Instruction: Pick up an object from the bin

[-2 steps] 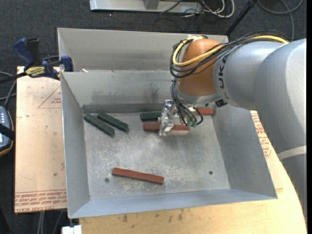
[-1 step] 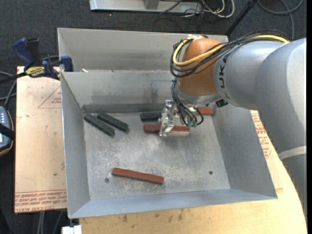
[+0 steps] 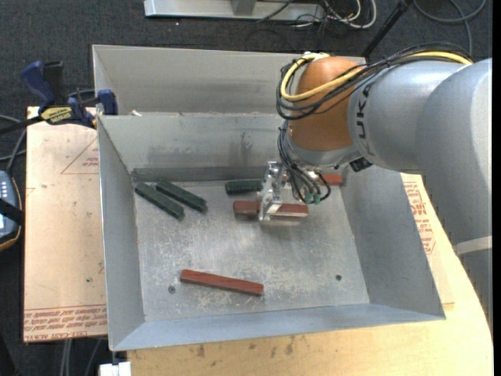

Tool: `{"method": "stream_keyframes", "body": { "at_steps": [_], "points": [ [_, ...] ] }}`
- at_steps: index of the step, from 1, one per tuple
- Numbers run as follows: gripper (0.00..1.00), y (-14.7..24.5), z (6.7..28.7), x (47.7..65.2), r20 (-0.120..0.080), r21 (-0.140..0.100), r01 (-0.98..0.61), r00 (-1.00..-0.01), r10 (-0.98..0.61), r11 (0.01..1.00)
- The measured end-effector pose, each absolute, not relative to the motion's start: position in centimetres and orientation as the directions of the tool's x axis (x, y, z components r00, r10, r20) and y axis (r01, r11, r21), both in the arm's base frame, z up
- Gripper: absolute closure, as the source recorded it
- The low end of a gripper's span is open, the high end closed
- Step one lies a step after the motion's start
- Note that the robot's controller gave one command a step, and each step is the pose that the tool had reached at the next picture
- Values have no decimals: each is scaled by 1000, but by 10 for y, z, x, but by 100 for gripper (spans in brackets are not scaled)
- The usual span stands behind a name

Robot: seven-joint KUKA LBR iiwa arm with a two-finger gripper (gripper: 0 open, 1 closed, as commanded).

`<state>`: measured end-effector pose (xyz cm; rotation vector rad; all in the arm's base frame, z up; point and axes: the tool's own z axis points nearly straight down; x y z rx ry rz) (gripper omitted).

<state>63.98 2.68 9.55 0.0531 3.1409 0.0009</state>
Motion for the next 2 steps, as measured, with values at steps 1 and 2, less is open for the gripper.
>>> {"method": "stream_keyframes", "body": {
  "at_steps": [1, 2],
  "points": [
    [100, 27, 116, 641, -2, 1, 34, -999, 34, 999],
    [100, 27, 128, 644, -7, 1, 33, -999, 33, 999]
  ]
}}
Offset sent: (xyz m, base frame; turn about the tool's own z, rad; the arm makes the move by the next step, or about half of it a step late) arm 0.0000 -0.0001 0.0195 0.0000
